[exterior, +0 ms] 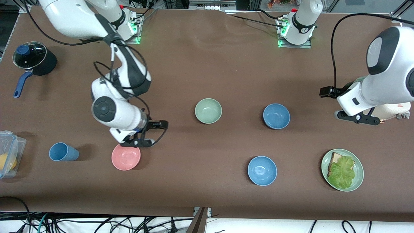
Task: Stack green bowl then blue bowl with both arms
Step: 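Open the right gripper and withdraw while the left gripper reaches the blue bowl, then close the left gripper on the blue bowl rim and lift it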
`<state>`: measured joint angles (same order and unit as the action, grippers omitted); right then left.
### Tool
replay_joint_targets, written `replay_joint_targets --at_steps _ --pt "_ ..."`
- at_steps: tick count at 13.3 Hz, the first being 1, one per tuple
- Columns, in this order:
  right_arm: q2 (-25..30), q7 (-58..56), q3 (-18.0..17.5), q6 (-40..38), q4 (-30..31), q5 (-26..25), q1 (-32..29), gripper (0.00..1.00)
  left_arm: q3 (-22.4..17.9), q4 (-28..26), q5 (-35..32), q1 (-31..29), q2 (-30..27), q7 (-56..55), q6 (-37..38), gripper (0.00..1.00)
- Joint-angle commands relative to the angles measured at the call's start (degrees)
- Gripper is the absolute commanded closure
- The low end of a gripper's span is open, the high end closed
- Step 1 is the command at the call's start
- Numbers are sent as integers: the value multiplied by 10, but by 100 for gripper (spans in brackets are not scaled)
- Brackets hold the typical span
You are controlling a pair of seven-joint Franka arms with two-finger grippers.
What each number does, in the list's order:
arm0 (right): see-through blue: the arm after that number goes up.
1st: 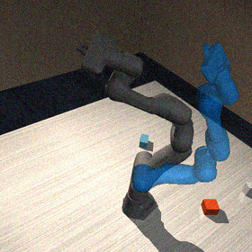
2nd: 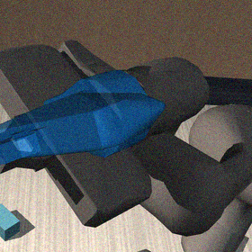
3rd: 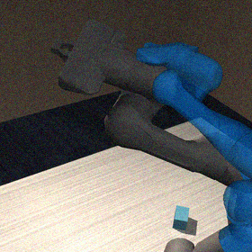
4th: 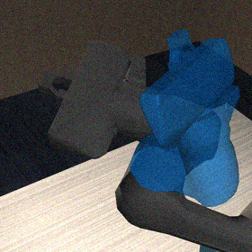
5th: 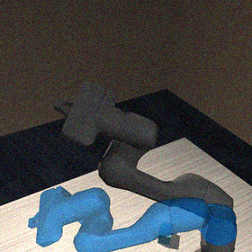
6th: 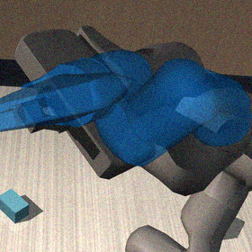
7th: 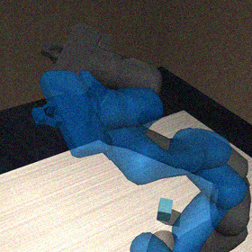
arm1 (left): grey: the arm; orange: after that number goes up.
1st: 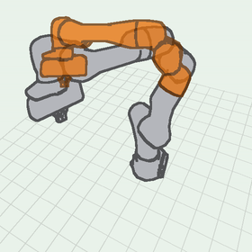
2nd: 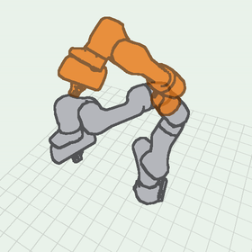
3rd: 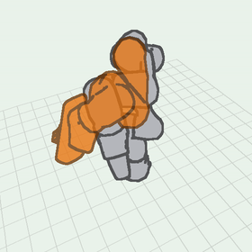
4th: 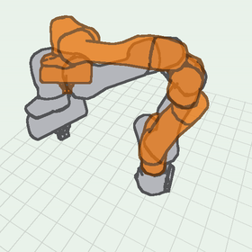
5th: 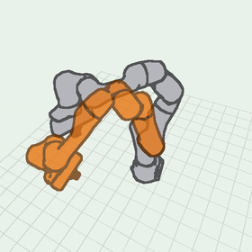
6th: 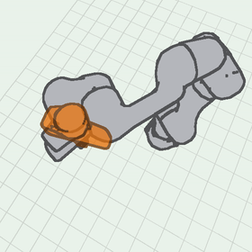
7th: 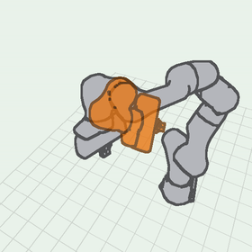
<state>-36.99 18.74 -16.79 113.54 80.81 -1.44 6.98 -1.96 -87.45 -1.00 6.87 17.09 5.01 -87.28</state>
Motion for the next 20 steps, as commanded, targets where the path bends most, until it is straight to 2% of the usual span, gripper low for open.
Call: replay_joint_targets --at_steps 1,4,7,10,12,13,14,16,17,20 --pt "23 -72 11 -26 1 -7 -25 1 -1 -64 32 3 16 10 -101 0" --pt "51 -110 49 -63 2 -7 -27 1 13 -177 44 5 14 10 -240 0" --pt "100 -172 92 -91 8 -3 -30 1 35 -269 44 9 18 10 -390 0" --pt "147 -203 124 -133 22 -1 -33 1 42 -309 43 9 41 10 -470 0" --pt "185 -202 129 -146 45 -1 -41 1 42 -333 43 10 60 10 -525 0" --pt "204 -202 129 -156 56 -1 -45 1 42 -343 43 10 66 10 -549 7" --pt "218 -199 129 -162 59 -1 -46 1 42 -344 43 10 70 10 -551 30" --pt "236 -200 129 -172 59 -4 -47 1 42 -344 43 16 70 10 -550 83" --pt "244 -205 128 -185 59 -4 -47 1 42 -345 43 19 69 9 -548 100" --pt "273 -203 129 -186 59 -1 -47 1 43 -345 43 22 67 9 -544 100"
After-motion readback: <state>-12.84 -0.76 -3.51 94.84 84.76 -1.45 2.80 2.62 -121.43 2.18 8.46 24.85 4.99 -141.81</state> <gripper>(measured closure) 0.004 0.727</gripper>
